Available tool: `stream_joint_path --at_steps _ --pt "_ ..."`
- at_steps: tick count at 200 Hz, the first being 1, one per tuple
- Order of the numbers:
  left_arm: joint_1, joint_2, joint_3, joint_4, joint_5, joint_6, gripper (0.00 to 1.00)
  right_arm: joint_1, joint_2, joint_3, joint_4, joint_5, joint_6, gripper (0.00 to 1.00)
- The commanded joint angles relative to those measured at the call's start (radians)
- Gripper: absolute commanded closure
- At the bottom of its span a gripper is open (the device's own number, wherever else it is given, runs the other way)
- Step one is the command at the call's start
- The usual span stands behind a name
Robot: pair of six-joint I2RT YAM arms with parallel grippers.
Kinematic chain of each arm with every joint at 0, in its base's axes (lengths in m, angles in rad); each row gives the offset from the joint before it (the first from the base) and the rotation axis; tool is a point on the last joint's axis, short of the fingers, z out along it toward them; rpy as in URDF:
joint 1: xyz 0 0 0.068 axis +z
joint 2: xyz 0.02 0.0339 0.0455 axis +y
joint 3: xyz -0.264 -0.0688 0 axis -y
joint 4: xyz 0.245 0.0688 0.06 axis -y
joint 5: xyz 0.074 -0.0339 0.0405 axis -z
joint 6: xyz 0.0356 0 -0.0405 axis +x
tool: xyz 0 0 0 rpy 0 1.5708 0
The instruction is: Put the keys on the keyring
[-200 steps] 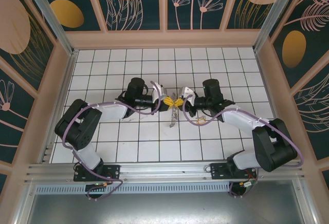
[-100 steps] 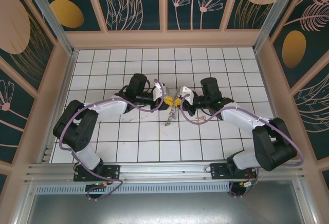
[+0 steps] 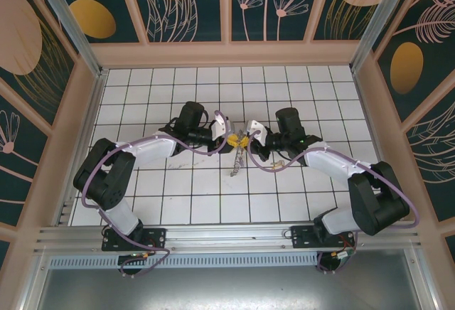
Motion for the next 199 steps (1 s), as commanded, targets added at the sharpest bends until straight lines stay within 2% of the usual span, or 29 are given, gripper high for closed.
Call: stream_joint_path --at_steps 1,33,101,147,199 --pt "-0.025 -0.045 0.002 -0.035 0.028 0.036 0.70 -0.002 0.002 0.024 0.067 0.024 0.020 1.00" --pt "-0.025 -0.064 -0.017 -0.063 -0.029 0.059 0.68 -0.002 0.002 0.022 0.066 0.016 0.020 1.00" --pt "-0.025 -0.066 -0.009 -0.116 -0.063 0.080 0.66 -0.010 -0.009 0.005 0.099 -0.005 0.038 1.00" --pt "-0.025 -0.088 -0.048 0.018 -0.064 0.022 0.66 -0.010 -0.010 0.005 0.076 -0.015 0.018 1.00" --pt "-0.026 -0.078 -0.019 0.040 -0.051 0.017 0.71 -0.008 0.002 0.019 0.044 -0.024 -0.009 1.00"
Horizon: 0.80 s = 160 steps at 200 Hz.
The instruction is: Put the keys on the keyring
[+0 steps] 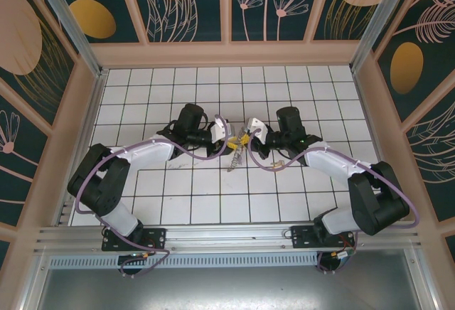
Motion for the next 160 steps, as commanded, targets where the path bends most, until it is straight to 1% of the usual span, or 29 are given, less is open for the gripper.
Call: stream_joint_path --at_steps 1,28,62,122,160 --pt "-0.005 -0.019 0.016 0.041 0.023 -0.009 0.71 -0.003 0.002 0.020 0.008 -0.041 -0.031 1.00" --pt "-0.005 0.005 0.056 -0.012 0.031 0.015 0.74 -0.003 0.004 0.021 0.006 -0.050 -0.035 1.00" --pt "-0.005 0.020 0.061 -0.028 0.034 0.028 0.77 -0.003 0.006 0.022 0.002 -0.058 -0.043 1.00" --pt "-0.005 0.041 0.104 -0.089 0.013 0.060 0.74 -0.003 0.013 0.028 0.003 -0.071 -0.046 1.00" --pt "-0.005 0.065 0.135 -0.138 0.010 0.082 0.76 -0.003 0.019 0.031 0.006 -0.075 -0.045 1.00"
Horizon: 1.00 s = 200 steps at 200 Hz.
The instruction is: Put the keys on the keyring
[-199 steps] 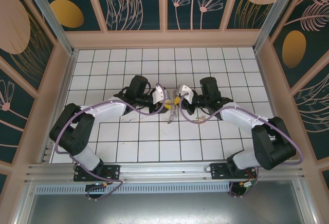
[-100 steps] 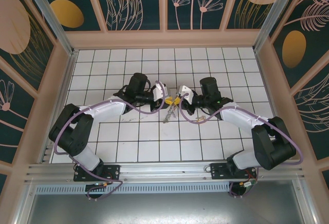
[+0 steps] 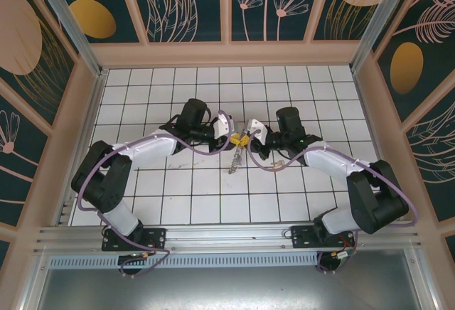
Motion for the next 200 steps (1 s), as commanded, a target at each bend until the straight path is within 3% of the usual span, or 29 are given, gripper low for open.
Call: stream_joint_path --at_steps 1,124,200 --pt "-0.006 0.027 0.045 -0.057 0.003 0.041 0.76 -0.003 0.007 0.031 0.013 -0.056 -0.020 1.00" --pt "-0.005 0.033 0.067 -0.127 -0.023 0.077 0.76 -0.004 0.007 0.031 0.018 -0.048 -0.018 1.00" --pt "-0.005 0.078 0.097 -0.124 0.025 0.066 0.95 -0.004 -0.003 0.026 0.028 -0.066 -0.012 1.00"
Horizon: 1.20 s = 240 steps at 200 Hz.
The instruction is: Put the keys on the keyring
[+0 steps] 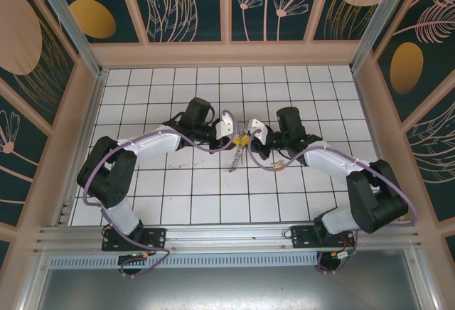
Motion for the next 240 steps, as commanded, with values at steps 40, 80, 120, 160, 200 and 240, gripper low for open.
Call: stream_joint_path --at_steps 40,80,120,160,200,240 --pt "-0.003 0.003 0.001 0.077 0.067 -0.030 1.00 -0.005 -0.007 0.007 0.038 -0.051 -0.011 0.98" --pt "-0.002 -0.031 -0.076 0.289 0.147 -0.144 1.00 -0.023 -0.011 -0.032 0.082 -0.058 0.012 0.89" --pt "-0.001 -0.045 -0.132 0.432 0.191 -0.223 1.00 -0.038 -0.012 -0.051 0.090 -0.057 0.011 0.87" --pt "0.001 -0.052 -0.154 0.501 0.235 -0.266 1.00 -0.048 -0.003 -0.052 0.095 -0.069 0.014 0.86" --pt "0.006 -0.062 -0.174 0.550 0.250 -0.293 1.00 -0.056 -0.006 -0.058 0.098 -0.075 0.017 0.85" --pt "0.009 -0.067 -0.176 0.544 0.244 -0.291 1.00 -0.062 -0.018 -0.059 0.100 -0.070 0.018 0.91"
